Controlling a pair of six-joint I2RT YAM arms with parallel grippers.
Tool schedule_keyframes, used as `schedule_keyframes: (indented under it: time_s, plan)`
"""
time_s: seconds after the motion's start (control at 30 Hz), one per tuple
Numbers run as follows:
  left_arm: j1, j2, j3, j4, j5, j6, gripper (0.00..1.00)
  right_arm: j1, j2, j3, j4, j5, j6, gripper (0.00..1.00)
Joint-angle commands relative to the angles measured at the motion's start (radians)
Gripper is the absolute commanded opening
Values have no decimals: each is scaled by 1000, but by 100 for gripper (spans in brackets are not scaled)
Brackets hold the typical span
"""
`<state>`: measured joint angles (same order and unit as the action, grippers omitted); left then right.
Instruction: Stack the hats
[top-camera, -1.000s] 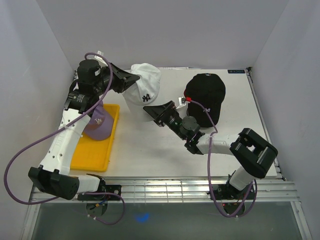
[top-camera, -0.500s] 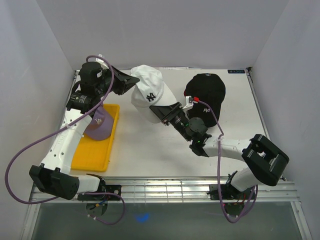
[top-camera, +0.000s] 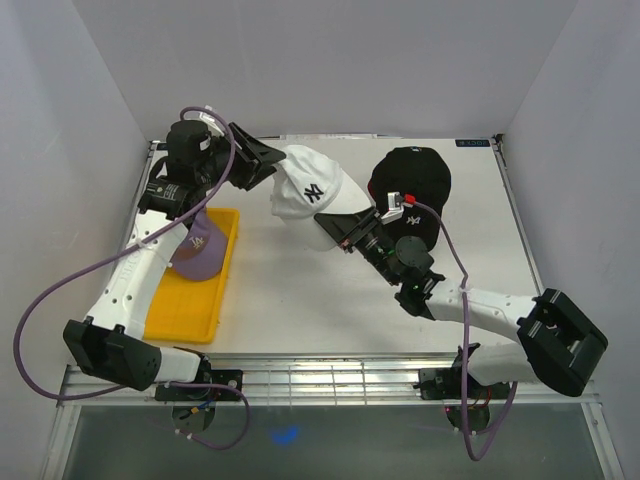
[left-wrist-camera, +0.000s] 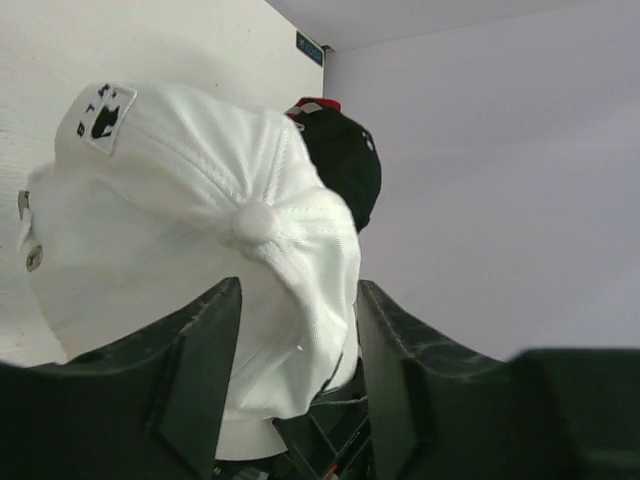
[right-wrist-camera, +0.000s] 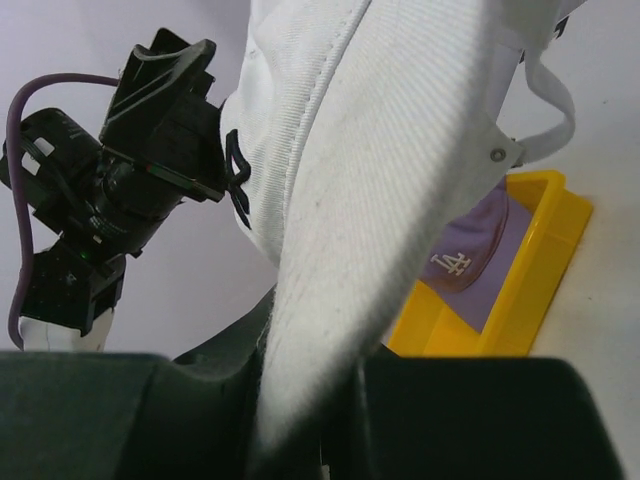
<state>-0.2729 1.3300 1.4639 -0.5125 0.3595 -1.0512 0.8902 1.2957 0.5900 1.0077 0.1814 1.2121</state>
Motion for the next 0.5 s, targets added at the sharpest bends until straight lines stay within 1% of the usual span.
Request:
schedule_keyframes:
  time_s: [0.0, 0.03, 0.13, 0.23, 0.27, 0.33, 0.37, 0.43, 0.47]
  plan:
    - [0, -2, 65, -4, 12, 59, 63, -45, -41, 43, -35, -22, -34, 8]
    - [0, 0, 76, -6, 18, 66, 72, -53, -42, 57, -49, -29, -36, 8]
    - [0, -5, 134, -21, 21, 92, 83, -97, -39, 119, -90, -60, -45, 8]
    - [0, -21, 193, -49, 13, 108, 85, -134, -23, 201, -118, -97, -45, 8]
    - [-2, -25, 209, -61, 7, 112, 86, -167, -12, 227, -126, -118, -42, 8]
    - [0, -44, 234, -96, 7, 123, 86, -220, -4, 325, -205, -140, -22, 8]
    - [-2, -55, 237, -107, 6, 128, 87, -284, 0, 353, -234, -152, 1, 8]
    - [0, -95, 233, -132, -1, 140, 87, -370, 8, 419, -248, -171, 58, 8]
    - [0, -109, 227, -136, -4, 141, 87, -388, 7, 442, -273, -171, 63, 8]
